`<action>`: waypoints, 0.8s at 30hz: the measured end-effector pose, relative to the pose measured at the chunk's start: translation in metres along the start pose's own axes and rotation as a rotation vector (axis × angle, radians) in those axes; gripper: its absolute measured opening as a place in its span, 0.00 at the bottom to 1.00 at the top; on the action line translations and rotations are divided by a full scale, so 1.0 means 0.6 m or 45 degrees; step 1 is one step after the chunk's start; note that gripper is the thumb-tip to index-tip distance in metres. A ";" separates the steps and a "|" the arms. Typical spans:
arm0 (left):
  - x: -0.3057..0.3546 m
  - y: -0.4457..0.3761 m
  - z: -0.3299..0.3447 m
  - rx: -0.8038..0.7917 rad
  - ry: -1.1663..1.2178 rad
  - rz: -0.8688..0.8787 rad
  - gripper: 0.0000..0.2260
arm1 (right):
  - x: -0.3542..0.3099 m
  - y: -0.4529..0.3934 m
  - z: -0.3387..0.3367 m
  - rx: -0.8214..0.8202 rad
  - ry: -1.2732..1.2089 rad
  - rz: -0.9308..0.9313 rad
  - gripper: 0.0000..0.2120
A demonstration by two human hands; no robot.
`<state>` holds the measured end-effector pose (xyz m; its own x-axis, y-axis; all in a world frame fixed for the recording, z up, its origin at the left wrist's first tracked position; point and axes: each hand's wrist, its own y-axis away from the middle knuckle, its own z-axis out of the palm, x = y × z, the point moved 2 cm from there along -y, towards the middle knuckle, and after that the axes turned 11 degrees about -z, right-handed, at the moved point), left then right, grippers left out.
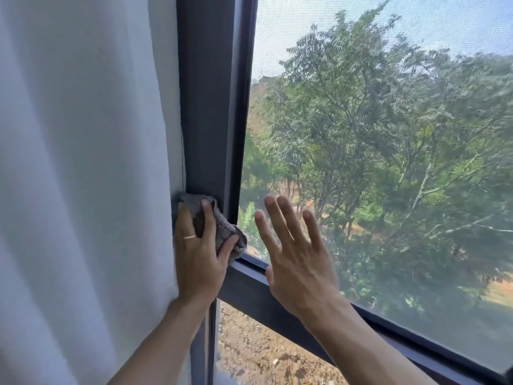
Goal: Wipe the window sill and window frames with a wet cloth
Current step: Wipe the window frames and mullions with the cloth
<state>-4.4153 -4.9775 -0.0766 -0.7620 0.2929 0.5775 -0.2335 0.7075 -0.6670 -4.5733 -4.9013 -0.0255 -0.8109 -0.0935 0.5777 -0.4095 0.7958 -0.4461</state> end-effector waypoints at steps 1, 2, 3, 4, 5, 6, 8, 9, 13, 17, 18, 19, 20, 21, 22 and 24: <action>0.002 -0.011 -0.003 -0.010 0.007 0.001 0.35 | 0.000 0.000 0.000 0.001 0.000 0.008 0.48; 0.005 -0.018 -0.003 -0.041 0.024 -0.010 0.36 | 0.000 -0.001 0.001 -0.002 -0.001 0.017 0.48; 0.010 -0.018 0.000 -0.081 0.030 -0.025 0.36 | -0.001 -0.003 0.002 -0.008 0.004 0.023 0.48; 0.012 -0.010 0.003 -0.104 0.014 -0.037 0.35 | -0.005 -0.003 0.002 -0.012 0.007 0.029 0.47; 0.014 -0.001 0.008 -0.106 -0.006 -0.039 0.34 | -0.007 -0.003 0.003 -0.012 0.011 0.032 0.47; 0.010 0.007 0.013 -0.107 -0.035 -0.030 0.33 | -0.010 -0.002 0.003 -0.016 0.014 0.036 0.47; 0.004 0.005 0.012 -0.124 -0.085 0.006 0.33 | -0.011 -0.001 0.002 -0.031 0.010 0.036 0.46; 0.007 -0.007 0.008 -0.124 -0.088 0.016 0.32 | -0.011 -0.002 0.001 -0.034 0.010 0.035 0.46; 0.043 -0.058 -0.005 -0.091 0.013 -0.036 0.33 | -0.017 -0.004 -0.001 -0.007 0.012 0.064 0.49; 0.027 -0.014 -0.002 -0.114 -0.029 -0.007 0.31 | -0.026 -0.006 -0.002 0.024 -0.002 0.093 0.53; 0.018 -0.003 -0.003 -0.142 -0.046 0.010 0.31 | -0.027 -0.006 -0.004 0.035 -0.006 0.096 0.53; 0.014 -0.003 -0.004 -0.153 -0.054 0.029 0.31 | -0.026 -0.005 -0.007 0.051 -0.015 0.094 0.52; 0.020 -0.018 -0.007 -0.139 -0.044 0.042 0.31 | -0.023 -0.006 -0.013 0.076 -0.021 0.083 0.51; 0.036 -0.040 -0.013 -0.110 -0.029 0.051 0.31 | -0.018 -0.007 -0.020 0.103 -0.025 0.067 0.49; 0.058 -0.064 -0.021 -0.067 -0.015 0.057 0.31 | -0.012 -0.010 -0.027 0.141 -0.028 0.051 0.47; 0.097 -0.103 -0.036 0.040 0.016 0.055 0.30 | 0.009 -0.023 -0.047 0.203 -0.028 0.067 0.46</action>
<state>-4.4321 -4.9903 0.0082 -0.7640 0.3314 0.5536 -0.2193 0.6735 -0.7059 -4.5603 -4.8961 0.0032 -0.8413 -0.0682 0.5363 -0.4257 0.6950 -0.5794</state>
